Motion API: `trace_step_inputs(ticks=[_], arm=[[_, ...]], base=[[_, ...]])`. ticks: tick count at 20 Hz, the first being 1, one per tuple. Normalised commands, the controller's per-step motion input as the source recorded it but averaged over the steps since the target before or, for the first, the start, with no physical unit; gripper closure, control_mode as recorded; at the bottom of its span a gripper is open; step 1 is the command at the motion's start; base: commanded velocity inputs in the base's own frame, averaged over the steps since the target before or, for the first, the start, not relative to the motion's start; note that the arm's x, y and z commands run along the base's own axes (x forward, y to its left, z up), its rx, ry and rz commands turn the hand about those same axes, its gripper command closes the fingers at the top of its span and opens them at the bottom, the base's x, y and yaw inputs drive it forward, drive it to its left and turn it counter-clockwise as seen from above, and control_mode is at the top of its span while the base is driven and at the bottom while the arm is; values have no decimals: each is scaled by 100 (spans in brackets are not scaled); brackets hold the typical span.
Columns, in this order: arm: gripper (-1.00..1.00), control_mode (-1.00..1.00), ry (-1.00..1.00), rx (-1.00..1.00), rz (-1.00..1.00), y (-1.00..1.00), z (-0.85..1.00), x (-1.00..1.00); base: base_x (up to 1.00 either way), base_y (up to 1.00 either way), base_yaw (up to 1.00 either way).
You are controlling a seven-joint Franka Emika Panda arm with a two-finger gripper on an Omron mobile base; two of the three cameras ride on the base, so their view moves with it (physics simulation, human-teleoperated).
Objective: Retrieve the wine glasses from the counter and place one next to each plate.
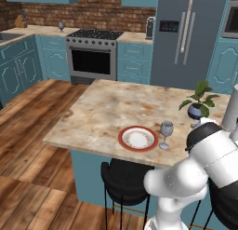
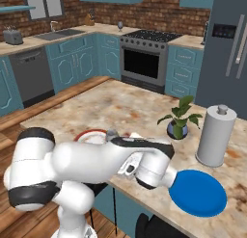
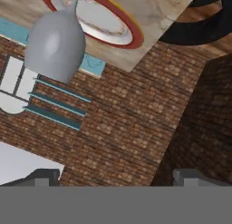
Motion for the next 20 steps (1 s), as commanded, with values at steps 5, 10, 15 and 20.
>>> trace_step_inputs(ticks=[5,10,15,20], arm=[[-100,-100,0,0,0,38,97,-11],[-100,-100,-5,-4,0,46,79,-8],[-100,-100,-19,-7,0,54,69,-45],[-100,100,-4,-2,0,13,14,-10]], base=[[0,0,0],[0,0,0],[0,0,0],[-32,71,0]])
